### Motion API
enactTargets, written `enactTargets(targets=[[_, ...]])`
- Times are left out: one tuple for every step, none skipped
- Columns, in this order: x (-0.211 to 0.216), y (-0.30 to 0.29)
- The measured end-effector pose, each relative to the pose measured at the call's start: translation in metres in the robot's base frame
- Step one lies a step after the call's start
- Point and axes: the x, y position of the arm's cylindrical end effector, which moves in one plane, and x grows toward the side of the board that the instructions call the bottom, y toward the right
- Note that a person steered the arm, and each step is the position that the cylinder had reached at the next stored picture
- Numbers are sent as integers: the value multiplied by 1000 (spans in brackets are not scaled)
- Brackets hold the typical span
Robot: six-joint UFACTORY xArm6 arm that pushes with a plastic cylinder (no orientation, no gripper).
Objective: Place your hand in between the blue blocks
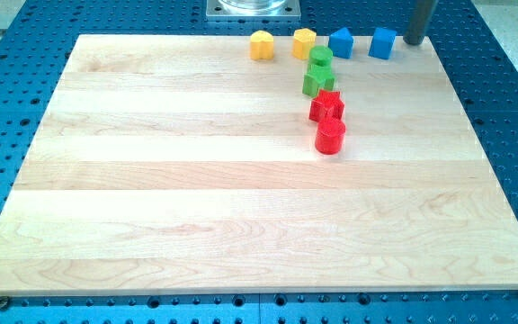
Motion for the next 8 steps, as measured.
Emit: enactTargets(targets=[[-3, -4], [-1, -15], [-3, -26], [-4, -51], [-3, -78], [3, -93], [13, -98], [23, -101]])
